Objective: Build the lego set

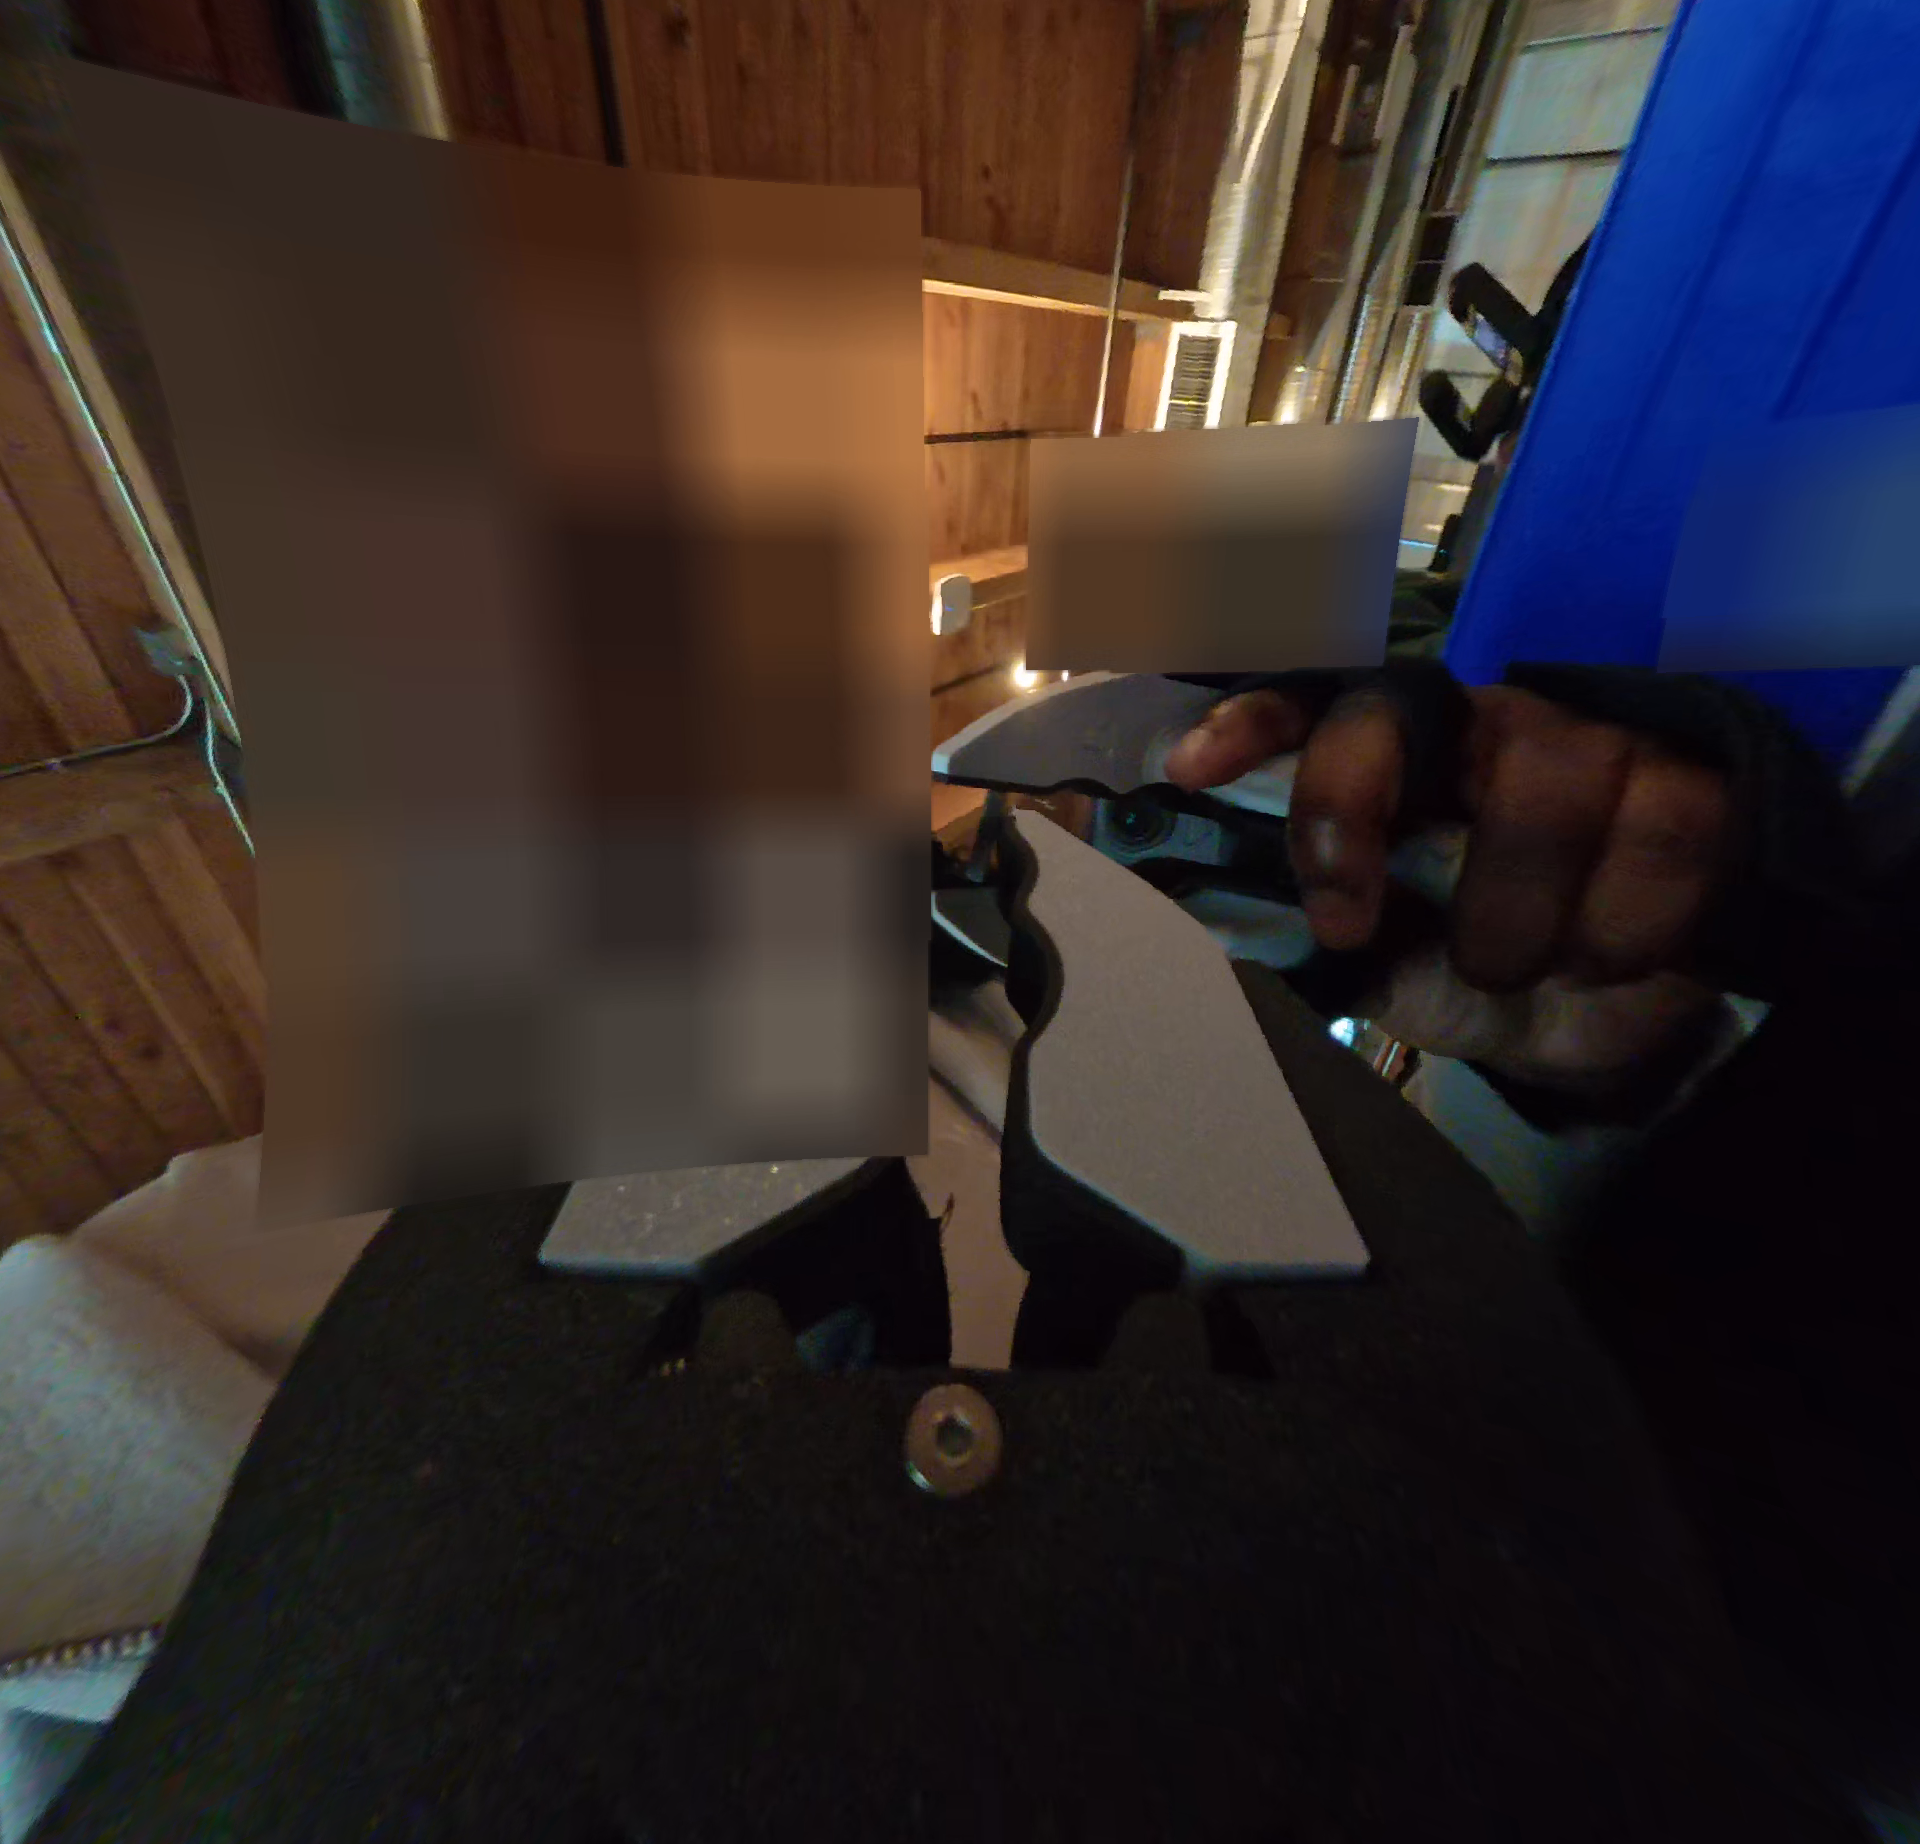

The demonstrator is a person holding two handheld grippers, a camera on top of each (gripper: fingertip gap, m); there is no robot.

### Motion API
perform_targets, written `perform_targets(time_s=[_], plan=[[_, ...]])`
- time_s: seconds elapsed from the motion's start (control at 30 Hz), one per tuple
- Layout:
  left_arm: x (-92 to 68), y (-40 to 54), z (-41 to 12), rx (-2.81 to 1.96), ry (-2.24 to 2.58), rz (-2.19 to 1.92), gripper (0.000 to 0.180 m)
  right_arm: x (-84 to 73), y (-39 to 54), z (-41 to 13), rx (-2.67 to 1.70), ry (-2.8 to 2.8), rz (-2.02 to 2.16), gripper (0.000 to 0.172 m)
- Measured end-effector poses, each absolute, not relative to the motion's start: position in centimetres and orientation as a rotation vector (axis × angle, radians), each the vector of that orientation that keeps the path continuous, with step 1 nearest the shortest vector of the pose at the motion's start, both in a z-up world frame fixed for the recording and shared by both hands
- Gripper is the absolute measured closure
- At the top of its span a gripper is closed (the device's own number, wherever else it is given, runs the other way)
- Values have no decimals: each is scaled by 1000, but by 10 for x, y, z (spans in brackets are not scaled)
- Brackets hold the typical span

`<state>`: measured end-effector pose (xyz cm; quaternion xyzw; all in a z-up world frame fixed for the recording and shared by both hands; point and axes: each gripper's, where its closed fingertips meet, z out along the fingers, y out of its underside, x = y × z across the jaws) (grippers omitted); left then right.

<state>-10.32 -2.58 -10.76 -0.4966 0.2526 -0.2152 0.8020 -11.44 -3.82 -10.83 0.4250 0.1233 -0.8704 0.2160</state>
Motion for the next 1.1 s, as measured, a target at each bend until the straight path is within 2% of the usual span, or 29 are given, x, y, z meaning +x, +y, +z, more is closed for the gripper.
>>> perform_targets(time_s=[0.7,1.1], plan=[[-94,-26,-109,-1054,692,-286,164,-108,-39,-111,1142,276,-2398,166],[-89,-29,-110,-1057,700,-345,164,-105,-42,-114,1220,383,-2455,167]])
